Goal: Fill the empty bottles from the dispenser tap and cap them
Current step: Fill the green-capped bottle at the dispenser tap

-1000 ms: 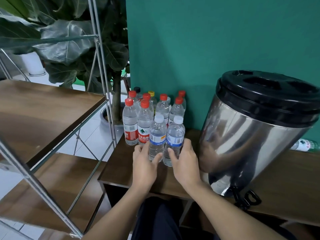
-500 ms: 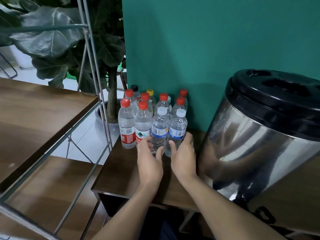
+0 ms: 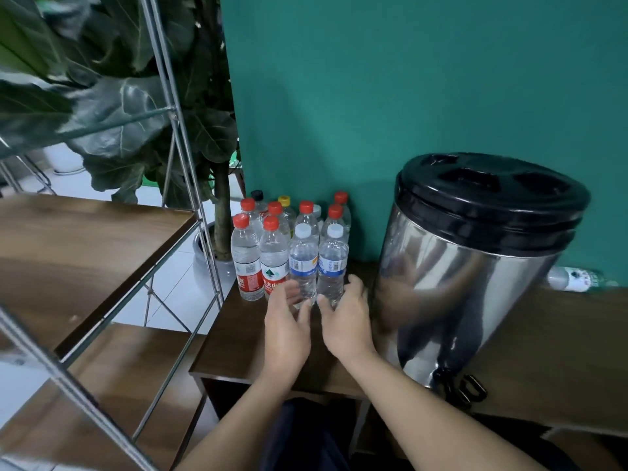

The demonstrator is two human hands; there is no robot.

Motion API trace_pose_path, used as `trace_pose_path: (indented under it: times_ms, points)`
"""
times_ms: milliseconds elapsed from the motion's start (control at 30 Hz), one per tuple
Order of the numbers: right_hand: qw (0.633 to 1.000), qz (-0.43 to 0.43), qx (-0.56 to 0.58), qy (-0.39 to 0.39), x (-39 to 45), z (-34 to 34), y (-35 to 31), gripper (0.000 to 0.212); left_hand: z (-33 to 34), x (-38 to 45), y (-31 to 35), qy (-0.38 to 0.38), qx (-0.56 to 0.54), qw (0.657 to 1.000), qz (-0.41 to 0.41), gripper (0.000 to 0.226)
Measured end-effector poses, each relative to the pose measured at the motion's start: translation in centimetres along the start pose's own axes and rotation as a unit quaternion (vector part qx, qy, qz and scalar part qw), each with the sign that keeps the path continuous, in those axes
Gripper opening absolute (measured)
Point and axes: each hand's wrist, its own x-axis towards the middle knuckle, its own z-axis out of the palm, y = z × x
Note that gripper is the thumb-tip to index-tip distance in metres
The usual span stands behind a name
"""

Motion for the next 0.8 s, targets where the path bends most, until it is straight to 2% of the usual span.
trace_pose_path:
  times_ms: [167,267,400,533,633,733,800]
  points:
    - [0.998,-0.06,0.022,-0.01,-4.5,-4.9,-2.2,0.034,-2.4,-3.4,5.4,-0.019,-0.041,0.999,0.022,0.018]
    - [0.995,-0.103,0.013,-0.006,-7.2,-9.6,-3.7,0.01,-2.8,-5.9,9.1,-0.034,-0.019,0.997,0.065,0.017]
    - [0.989,-0.146,-0.01,0.009,-9.6,-17.3,-4.7,0.018,-0.9,-10.0,15.0,-0.065,-0.021,0.991,0.117,0.023]
    - [0.986,-0.157,-0.003,0.054,-10.4,-26.0,-2.5,0.024,3.9,-14.2,20.6,-0.106,-0.066,0.98,0.156,0.025]
    - [0.985,-0.144,0.012,0.096,-9.8,-32.4,1.2,0.023,9.4,-16.2,23.7,-0.156,-0.095,0.97,0.159,0.024]
    - [0.985,-0.115,-0.019,0.129,-7.8,-37.8,6.7,0.009,16.4,-17.3,25.1,-0.2,-0.077,0.965,0.148,0.02]
    - [0.987,-0.085,-0.038,0.128,-6.0,-40.4,10.7,0.007,21.0,-17.7,25.3,-0.234,-0.059,0.962,0.125,0.018]
